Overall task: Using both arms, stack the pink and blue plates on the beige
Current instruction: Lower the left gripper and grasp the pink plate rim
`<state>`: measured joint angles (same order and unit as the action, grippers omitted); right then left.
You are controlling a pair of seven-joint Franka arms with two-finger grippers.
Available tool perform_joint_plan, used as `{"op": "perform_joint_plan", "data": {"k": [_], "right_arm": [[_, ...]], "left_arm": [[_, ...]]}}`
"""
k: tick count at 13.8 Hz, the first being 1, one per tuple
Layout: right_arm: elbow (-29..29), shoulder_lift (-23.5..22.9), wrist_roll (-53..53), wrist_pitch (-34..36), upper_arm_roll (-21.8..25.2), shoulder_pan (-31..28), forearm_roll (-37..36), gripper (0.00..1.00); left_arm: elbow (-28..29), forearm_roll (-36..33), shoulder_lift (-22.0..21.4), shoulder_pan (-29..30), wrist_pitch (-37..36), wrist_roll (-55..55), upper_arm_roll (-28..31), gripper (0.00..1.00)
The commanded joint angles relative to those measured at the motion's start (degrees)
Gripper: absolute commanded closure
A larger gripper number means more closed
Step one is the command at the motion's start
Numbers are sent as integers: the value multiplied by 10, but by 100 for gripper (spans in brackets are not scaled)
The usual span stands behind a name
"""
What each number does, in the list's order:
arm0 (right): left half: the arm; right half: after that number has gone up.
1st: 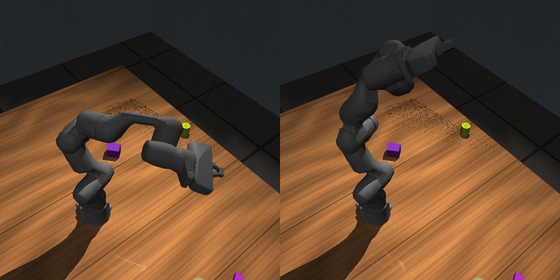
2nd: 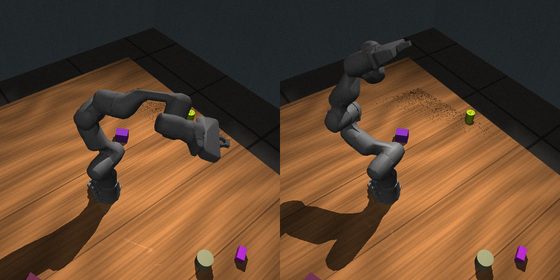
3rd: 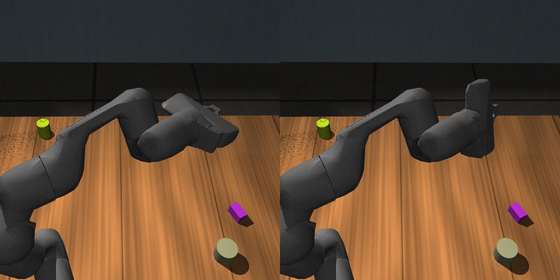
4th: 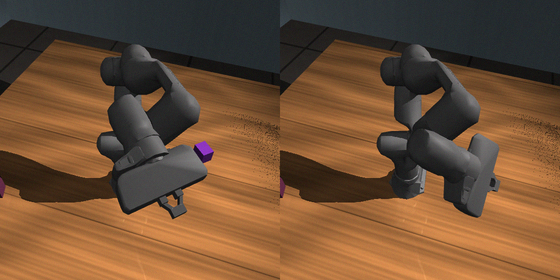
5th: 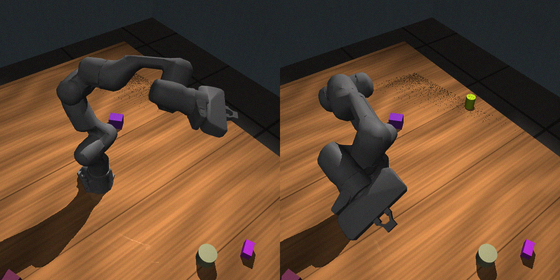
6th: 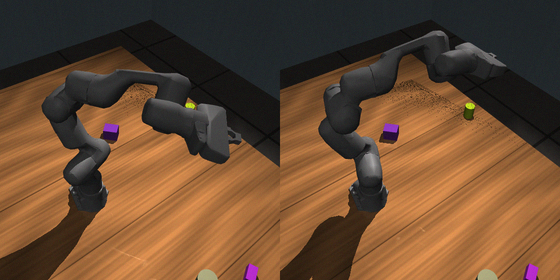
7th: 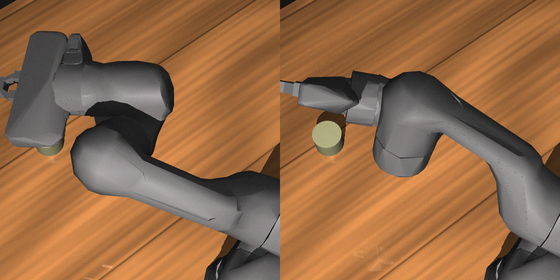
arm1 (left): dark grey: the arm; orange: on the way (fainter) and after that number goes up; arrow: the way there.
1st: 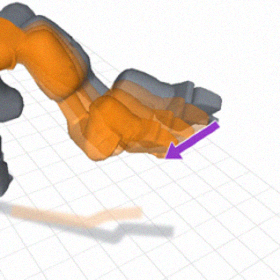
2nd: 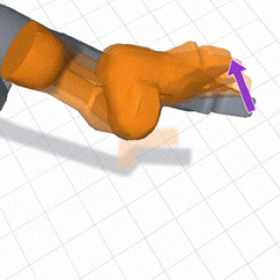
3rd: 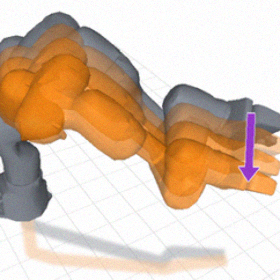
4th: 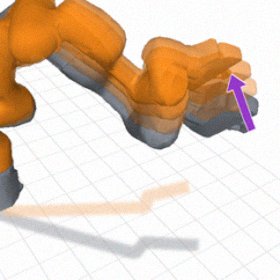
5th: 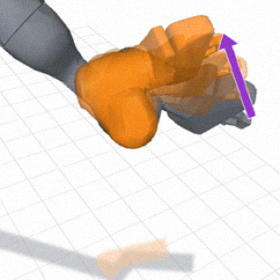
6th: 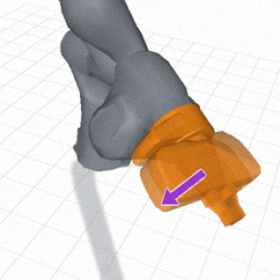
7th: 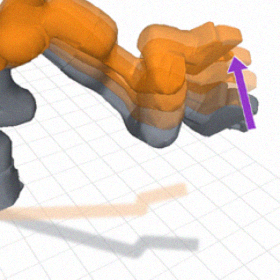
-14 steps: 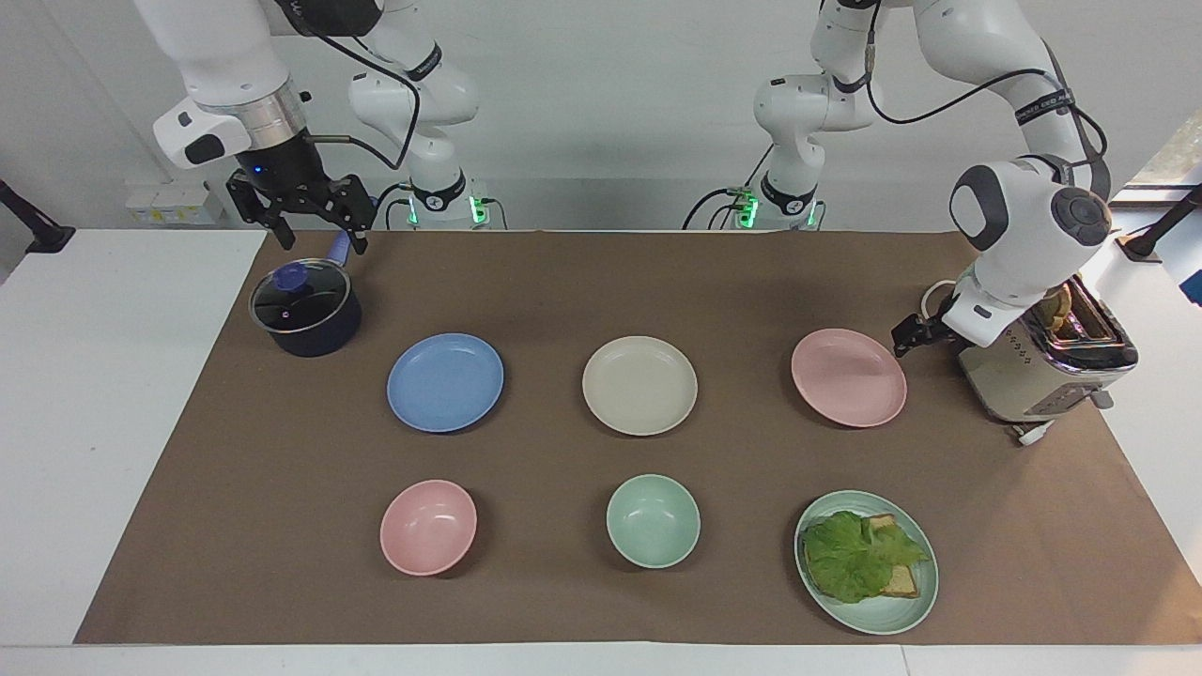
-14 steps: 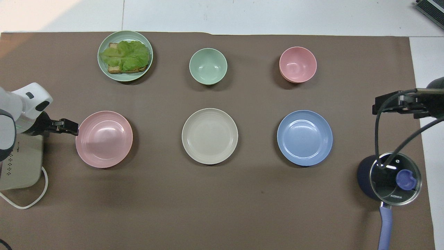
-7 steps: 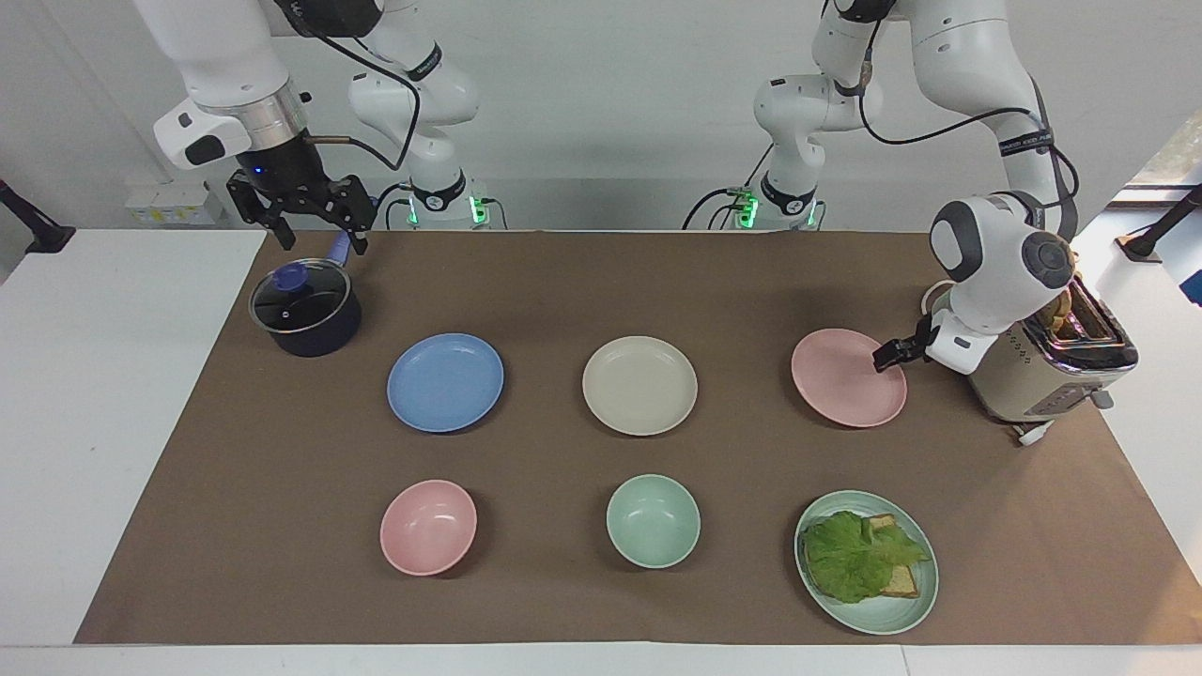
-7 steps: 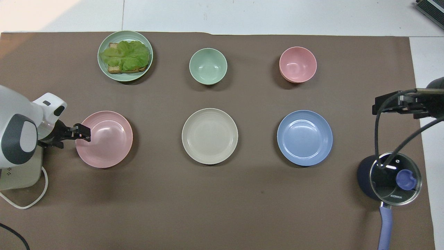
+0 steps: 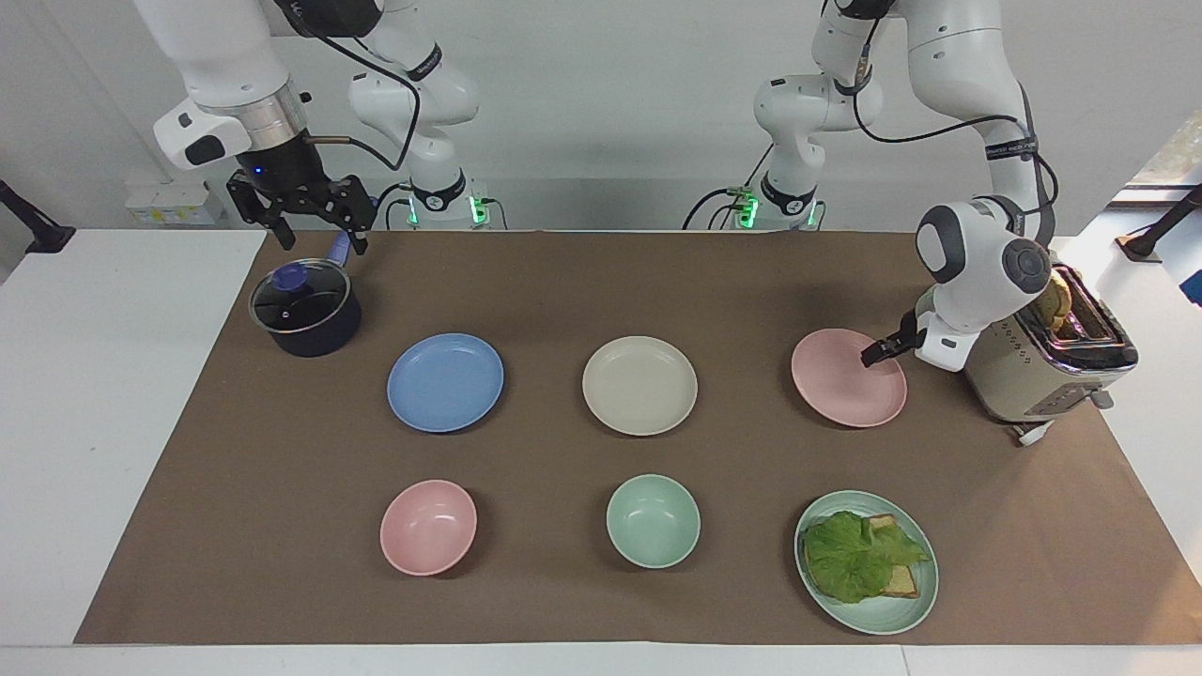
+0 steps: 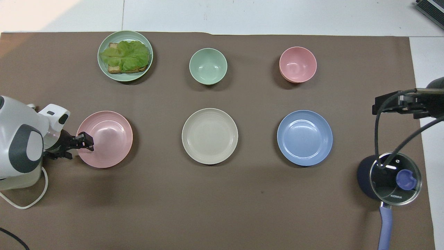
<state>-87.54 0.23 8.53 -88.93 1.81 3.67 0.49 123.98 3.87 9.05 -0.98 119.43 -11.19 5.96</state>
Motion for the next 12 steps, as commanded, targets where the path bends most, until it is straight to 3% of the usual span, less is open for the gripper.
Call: {"op": "perform_joint_plan", "data": {"k": [1,7,12], "right_arm": [[-14,12,13,-6,0,0,-5,0],[-14,13,13,-6,0,0,-5,0],[-14,13,14,-6,0,0,-5,0]], "left_arm": [[17,7,-18,-1,2,-7,-2,100],[-7,8,-17,-2,-50,-1,-3,100],[-116,35,-18,-14,-218,-9,-10,100]]}}
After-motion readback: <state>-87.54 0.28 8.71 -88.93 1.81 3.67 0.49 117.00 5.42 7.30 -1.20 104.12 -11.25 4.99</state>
